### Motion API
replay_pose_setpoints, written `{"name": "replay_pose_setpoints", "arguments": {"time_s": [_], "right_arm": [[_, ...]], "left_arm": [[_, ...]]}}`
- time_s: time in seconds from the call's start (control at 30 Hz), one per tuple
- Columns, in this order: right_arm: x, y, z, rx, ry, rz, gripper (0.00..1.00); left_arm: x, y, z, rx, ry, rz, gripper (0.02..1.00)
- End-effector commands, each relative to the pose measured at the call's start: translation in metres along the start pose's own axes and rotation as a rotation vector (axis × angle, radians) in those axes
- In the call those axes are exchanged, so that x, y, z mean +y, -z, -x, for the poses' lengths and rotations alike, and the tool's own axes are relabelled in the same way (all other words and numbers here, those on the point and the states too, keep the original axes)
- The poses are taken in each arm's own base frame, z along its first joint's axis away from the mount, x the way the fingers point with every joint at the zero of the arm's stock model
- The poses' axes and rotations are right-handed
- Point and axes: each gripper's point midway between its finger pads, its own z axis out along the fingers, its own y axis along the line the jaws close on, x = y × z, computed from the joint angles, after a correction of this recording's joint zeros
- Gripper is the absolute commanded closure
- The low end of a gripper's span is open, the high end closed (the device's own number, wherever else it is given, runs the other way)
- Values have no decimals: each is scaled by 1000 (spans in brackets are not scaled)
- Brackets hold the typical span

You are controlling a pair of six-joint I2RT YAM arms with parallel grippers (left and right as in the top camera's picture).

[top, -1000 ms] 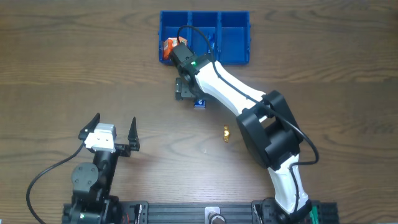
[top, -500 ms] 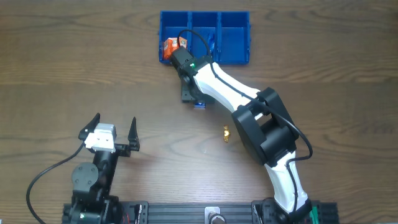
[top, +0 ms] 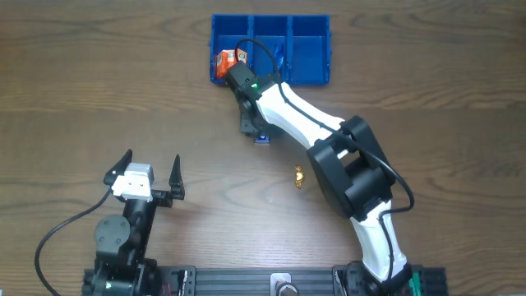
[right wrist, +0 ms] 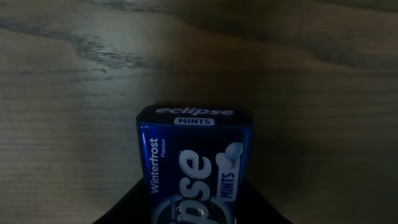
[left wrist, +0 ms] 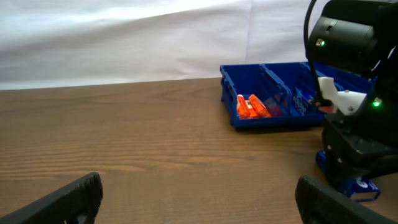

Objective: Sort Candies Into Trays

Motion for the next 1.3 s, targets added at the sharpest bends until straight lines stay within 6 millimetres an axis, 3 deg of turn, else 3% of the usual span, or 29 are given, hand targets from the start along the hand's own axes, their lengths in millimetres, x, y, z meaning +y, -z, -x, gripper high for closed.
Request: {"name": "replay_pose_setpoints", "arguments": {"time_s": [0.03, 0.2, 0.3, 0.43, 0.53, 0.67, 0.9, 1.13, 1.23, 1.3], "right_arm": [[-12, 65, 28, -174, -31, -1, 757], [-29, 137, 65, -432, -30, -38, 851], [-36, 181, 101, -624, -29, -42, 829], [-36, 206, 150, -816, -18, -14, 840], [-32, 203, 170, -878, -6, -7, 849], [-24, 175, 189, -902, 26, -16, 860], [-12, 131, 191, -848, 52, 1, 862], [-11, 119, 190, -830, 58, -8, 849], [-11, 120, 191, -834, 57, -6, 680], [-10, 121, 192, -839, 55, -3, 470]], "left_arm": [[1, -1, -16, 51, 11, 6, 20], [1, -1, -16, 50, 11, 6, 20], [1, -1, -16, 51, 11, 6, 20], [1, -1, -16, 51, 11, 6, 20], [1, -1, -16, 51, 11, 6, 20], [1, -1, -16, 51, 11, 6, 20], [1, -1, -16, 50, 11, 6, 20], [1, -1, -16, 51, 11, 6, 20], [1, -1, -16, 51, 11, 6, 20], [1, -1, -16, 50, 11, 6, 20]]}}
